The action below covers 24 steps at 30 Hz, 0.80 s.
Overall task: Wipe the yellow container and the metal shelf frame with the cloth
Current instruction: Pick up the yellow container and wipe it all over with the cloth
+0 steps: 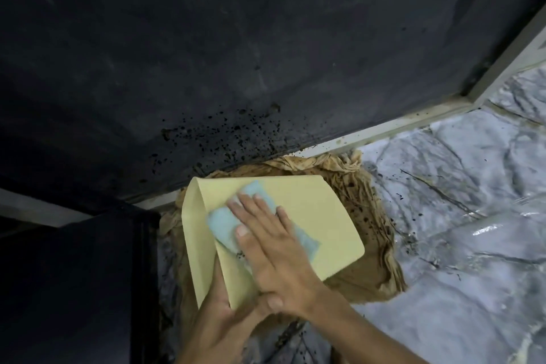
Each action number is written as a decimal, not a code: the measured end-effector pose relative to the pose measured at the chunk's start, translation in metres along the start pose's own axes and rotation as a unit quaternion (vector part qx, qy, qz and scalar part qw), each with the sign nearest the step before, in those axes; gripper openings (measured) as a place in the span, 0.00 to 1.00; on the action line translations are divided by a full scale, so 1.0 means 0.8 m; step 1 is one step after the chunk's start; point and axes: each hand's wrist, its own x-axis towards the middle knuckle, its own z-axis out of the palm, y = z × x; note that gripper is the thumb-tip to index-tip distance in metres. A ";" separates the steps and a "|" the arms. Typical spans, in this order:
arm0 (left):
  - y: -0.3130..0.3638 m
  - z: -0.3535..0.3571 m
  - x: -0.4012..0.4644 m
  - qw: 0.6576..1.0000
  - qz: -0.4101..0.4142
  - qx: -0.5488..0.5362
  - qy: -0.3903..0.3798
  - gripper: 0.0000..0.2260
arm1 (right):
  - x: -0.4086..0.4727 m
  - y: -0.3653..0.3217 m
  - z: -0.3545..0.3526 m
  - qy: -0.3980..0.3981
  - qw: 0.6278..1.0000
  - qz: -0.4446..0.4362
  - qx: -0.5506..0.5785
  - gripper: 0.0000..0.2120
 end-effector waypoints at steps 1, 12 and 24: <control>-0.001 -0.002 -0.003 1.000 0.004 -0.021 0.010 0.39 | -0.016 0.001 0.005 0.007 0.999 -0.043 0.002 0.27; 0.100 -0.051 0.062 0.959 -0.120 -0.220 0.135 0.37 | -0.010 0.180 -0.070 0.039 0.998 0.054 0.011 0.21; 0.110 -0.020 0.009 0.963 -0.078 -0.151 0.211 0.24 | -0.012 0.072 -0.055 0.279 0.954 -0.010 0.110 0.20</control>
